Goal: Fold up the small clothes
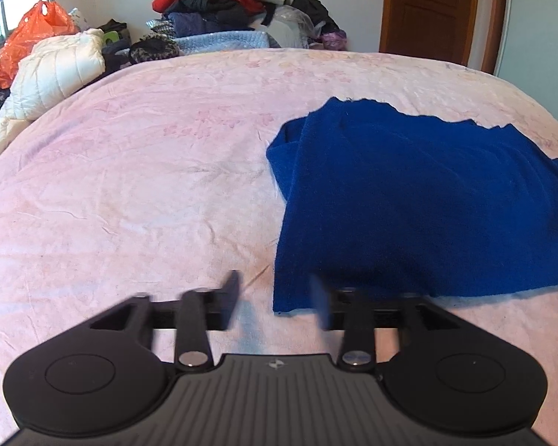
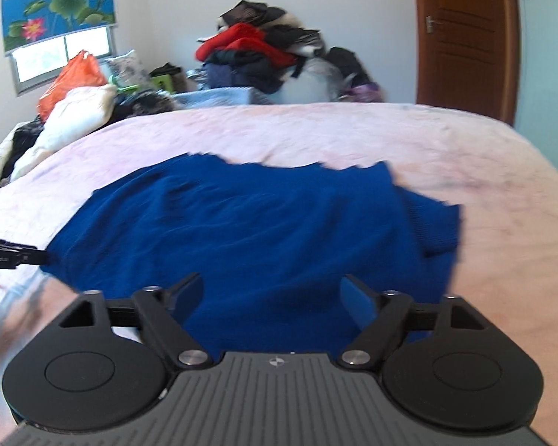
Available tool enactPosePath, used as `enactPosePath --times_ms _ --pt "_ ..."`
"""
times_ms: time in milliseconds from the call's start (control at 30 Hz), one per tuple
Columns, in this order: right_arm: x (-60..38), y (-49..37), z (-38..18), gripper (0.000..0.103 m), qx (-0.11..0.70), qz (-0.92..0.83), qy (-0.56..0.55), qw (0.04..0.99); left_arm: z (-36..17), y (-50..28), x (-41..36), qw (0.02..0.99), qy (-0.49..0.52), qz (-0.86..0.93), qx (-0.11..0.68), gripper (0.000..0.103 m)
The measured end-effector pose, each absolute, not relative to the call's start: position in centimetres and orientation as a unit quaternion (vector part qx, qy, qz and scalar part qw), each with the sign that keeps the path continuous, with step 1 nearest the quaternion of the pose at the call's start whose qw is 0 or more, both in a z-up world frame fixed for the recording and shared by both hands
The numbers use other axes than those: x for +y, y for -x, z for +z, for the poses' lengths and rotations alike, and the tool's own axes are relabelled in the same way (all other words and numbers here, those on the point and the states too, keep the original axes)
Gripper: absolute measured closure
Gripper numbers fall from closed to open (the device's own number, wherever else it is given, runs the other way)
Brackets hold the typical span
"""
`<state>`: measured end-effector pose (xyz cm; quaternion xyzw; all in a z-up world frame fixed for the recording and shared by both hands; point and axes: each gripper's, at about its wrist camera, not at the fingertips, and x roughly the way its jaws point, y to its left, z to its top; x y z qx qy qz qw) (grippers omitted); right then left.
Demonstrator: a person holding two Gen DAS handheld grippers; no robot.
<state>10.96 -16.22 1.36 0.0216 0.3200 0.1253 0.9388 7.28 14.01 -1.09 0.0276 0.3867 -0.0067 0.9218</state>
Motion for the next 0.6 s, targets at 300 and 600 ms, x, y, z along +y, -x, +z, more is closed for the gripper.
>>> enactPosePath --times_ms 300,600 --pt "-13.1 -10.5 -1.9 0.000 0.353 0.104 0.041 0.929 -0.7 -7.3 11.9 0.929 -0.055 0.026 0.364 0.027" --pt "-12.9 -10.5 -2.2 0.000 0.354 0.104 0.045 0.928 -1.2 -7.5 11.0 0.926 -0.072 0.028 0.369 0.027"
